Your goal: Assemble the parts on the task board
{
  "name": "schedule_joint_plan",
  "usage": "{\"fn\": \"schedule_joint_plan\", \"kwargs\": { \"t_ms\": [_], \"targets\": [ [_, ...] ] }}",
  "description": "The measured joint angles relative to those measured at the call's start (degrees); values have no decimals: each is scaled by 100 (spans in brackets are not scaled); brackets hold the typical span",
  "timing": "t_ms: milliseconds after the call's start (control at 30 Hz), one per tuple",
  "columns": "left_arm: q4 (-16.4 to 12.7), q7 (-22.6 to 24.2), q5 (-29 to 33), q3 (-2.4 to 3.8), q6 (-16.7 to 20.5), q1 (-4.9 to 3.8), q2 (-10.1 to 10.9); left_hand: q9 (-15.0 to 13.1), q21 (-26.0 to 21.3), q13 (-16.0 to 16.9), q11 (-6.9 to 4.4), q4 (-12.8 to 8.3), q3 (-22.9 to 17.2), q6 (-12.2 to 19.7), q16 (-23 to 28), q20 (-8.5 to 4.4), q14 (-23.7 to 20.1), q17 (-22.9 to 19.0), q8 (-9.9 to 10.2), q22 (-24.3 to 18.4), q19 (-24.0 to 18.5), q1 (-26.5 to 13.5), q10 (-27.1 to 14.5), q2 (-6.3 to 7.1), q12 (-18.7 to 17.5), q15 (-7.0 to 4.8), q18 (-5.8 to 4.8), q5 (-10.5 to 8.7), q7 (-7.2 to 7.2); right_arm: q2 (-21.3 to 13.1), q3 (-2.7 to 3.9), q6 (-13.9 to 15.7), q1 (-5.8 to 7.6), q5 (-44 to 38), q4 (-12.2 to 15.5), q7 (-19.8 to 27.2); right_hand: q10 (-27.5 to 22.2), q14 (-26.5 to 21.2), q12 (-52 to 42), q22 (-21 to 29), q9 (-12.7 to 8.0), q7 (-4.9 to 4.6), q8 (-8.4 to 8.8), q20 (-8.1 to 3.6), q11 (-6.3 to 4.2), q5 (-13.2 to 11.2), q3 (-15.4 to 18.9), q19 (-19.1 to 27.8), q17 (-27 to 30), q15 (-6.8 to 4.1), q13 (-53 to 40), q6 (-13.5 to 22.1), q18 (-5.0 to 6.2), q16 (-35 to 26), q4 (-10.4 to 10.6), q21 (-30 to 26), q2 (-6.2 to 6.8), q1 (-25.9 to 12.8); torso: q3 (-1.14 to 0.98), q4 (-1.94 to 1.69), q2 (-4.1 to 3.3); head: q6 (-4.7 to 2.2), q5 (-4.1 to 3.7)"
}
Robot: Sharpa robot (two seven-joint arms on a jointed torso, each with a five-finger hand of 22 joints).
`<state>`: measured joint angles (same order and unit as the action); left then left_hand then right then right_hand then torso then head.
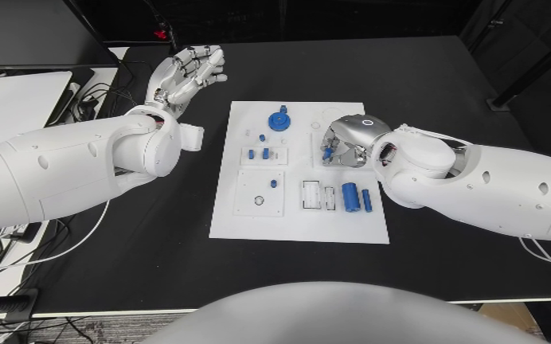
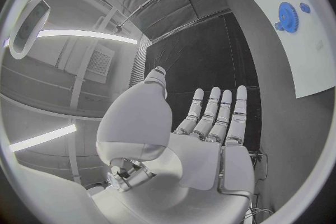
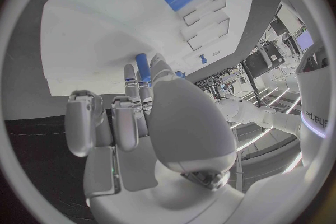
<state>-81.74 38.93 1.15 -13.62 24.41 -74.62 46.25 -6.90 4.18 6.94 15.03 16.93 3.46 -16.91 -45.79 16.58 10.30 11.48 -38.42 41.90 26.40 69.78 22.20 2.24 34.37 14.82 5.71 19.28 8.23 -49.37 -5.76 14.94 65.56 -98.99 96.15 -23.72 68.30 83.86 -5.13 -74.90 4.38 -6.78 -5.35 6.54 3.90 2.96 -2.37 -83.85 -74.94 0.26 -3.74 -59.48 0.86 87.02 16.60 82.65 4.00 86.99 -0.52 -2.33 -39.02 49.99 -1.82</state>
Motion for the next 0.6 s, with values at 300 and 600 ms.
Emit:
{"fn": "schedule_joint_plan", "kwargs": {
  "t_ms": [300,600],
  "targets": [
    [4,0,0,0,0,0,1,0,0,0,0,0,0,0,0,0,0,1,0,0,0,0,0,0,0,0,0,0,0,5,0,48,-1,11,-8,79,256,18,-36,0,45,62,-137,-61,-72,-1,-197,-18,0,-59,3,-333,1,47,-57,54,-265,292,0,3,-1,1,3],
    [-2,0,0,0,0,0,12,-1,0,0,0,0,0,0,0,0,0,1,0,0,0,0,0,0,0,0,0,0,0,-17,-5,185,-7,97,-27,187,363,18,-36,0,39,30,-146,-81,-68,-4,-350,2,0,-59,14,-487,1,73,-81,93,-278,597,1,4,0,1,8]
  ]
}}
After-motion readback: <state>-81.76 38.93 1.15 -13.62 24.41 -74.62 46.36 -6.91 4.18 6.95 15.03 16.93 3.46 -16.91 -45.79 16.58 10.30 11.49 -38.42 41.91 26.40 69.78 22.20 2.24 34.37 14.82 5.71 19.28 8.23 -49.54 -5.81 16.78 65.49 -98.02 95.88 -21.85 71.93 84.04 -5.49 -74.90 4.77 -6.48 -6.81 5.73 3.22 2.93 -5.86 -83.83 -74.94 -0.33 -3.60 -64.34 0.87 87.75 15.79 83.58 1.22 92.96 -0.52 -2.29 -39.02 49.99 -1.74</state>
